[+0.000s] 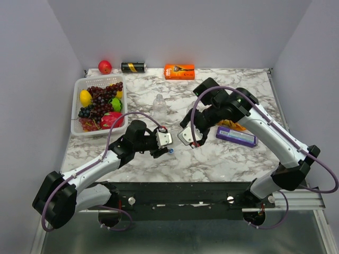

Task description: Screw on the bottle caps

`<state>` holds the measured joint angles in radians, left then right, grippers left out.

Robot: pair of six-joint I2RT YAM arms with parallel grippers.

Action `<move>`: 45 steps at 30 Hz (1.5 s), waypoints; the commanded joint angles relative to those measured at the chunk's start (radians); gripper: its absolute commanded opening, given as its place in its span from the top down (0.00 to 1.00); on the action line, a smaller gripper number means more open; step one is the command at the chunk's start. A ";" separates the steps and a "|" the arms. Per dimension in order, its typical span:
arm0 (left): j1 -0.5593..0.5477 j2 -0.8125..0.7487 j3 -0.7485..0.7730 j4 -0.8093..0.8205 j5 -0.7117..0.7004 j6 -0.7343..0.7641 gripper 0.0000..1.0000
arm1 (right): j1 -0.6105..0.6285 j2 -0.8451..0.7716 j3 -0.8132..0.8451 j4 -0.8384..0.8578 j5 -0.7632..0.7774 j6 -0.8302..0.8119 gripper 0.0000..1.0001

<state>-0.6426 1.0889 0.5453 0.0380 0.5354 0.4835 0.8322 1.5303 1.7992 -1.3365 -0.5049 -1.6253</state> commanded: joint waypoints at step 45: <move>-0.025 -0.063 0.074 0.392 -0.575 -0.422 1.00 | -0.150 0.383 0.332 0.191 -0.340 1.197 0.80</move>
<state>-0.6582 1.0237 0.4992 0.2440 0.0917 0.1471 0.6563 1.8397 2.1269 -1.1469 -0.8055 -0.6769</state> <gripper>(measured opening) 0.689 0.393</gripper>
